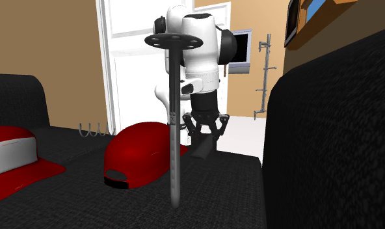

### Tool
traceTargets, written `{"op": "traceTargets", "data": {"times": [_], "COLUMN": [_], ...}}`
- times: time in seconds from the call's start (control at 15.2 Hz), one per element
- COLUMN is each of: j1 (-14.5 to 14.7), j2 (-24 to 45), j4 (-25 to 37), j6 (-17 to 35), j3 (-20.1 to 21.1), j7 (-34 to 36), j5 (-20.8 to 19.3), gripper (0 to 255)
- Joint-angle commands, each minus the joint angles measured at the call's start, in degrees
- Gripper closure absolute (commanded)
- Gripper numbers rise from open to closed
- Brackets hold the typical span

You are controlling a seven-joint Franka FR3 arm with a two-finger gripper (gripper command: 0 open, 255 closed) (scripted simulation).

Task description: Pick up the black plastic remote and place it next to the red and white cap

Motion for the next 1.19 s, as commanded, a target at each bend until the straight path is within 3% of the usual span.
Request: {"op": "traceTargets", "data": {"times": [0.0,1.12], "j1": [-0.1,-0.5], "j2": [-0.8,-5.5], "j4": [0.7,8.6], "j6": [-1.4,-13.9], "j3": [0.0,-0.1], "j7": [0.0,0.6], "j5": [0.1,0.9], "gripper": [255,255]}}
